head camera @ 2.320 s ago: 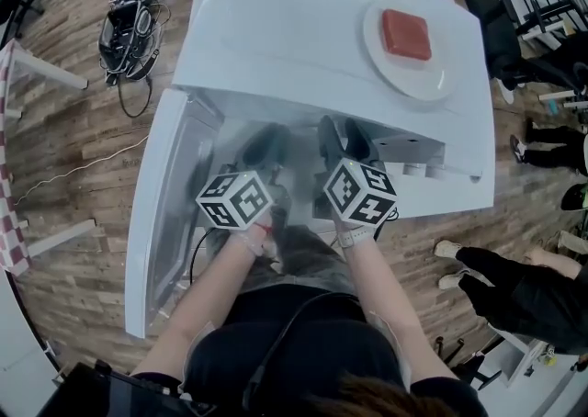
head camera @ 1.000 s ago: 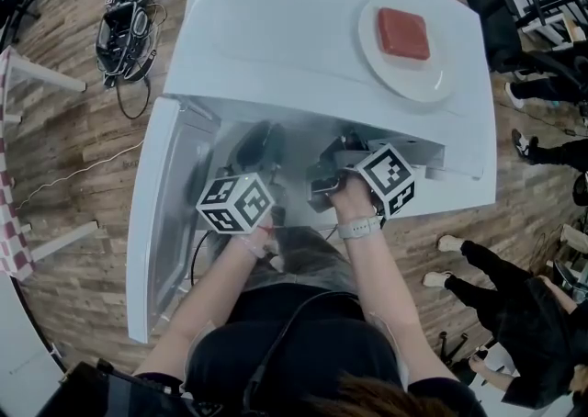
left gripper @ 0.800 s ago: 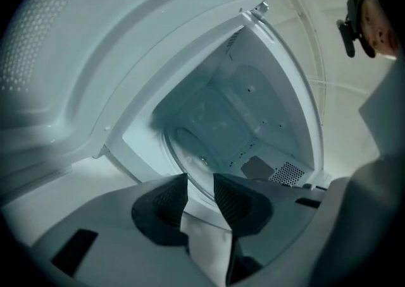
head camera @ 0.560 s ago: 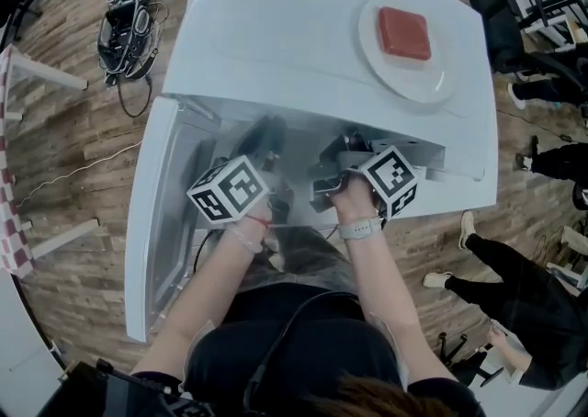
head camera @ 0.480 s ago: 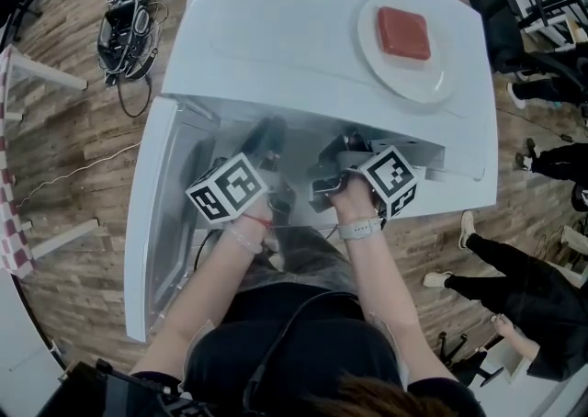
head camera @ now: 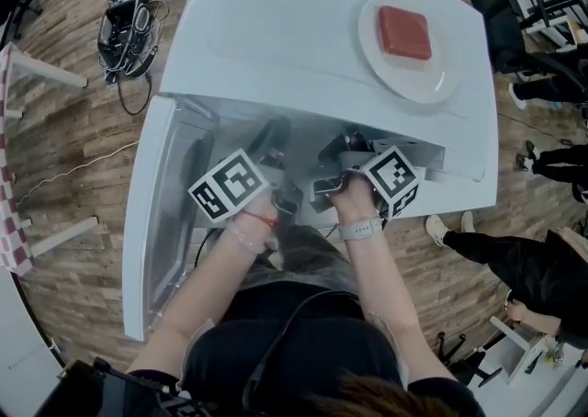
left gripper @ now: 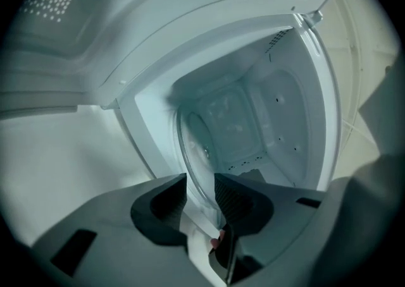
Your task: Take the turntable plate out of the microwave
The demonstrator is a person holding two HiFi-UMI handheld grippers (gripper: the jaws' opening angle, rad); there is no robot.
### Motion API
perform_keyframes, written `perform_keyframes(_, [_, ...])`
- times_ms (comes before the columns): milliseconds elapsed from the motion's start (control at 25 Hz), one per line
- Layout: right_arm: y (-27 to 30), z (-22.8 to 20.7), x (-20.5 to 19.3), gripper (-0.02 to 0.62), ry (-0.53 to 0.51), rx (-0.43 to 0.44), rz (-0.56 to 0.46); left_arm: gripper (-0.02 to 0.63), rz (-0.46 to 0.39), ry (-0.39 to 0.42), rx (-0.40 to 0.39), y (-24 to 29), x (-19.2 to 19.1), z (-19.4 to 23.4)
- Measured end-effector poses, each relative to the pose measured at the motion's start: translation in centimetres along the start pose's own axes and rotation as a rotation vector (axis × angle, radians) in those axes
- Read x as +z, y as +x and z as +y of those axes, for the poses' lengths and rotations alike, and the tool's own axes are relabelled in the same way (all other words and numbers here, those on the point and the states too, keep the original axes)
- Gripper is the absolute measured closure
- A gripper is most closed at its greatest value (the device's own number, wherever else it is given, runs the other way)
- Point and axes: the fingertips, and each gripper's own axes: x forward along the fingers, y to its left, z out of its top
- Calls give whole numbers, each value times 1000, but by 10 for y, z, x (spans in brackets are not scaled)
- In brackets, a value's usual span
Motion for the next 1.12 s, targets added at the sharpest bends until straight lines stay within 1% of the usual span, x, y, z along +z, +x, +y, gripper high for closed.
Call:
perform_keyframes(200, [4,8,-7,373,-6,28,40,482,32,-115,-48,5,-11,-5])
perform_keyframes(280, [6,9,-9,373,4,32,49,482,41,-133,-73,8,-15,-8])
perform_keyframes(400, [5,10,-9,373,26,37,66,482,37,-169,-90,11,-14,-12])
perform_keyframes(560, [4,13,-8,373,32,53,68,482,55,-252,-114,14,-15,-14])
perform_keyframes(600, [4,14,-8,373,26,56,69,482,65,-266,-121,15,-17,-14])
perform_keyframes(760, [5,18,-6,373,23,76,73,482,81,-274,-147,19,-19,-17])
perform_keyframes(920, [3,26,-1,373,8,102,68,482,70,-323,-178,24,-17,-20])
perform_keyframes(1120, [2,30,-1,374,-8,135,92,483,19,-420,-229,28,-8,-22])
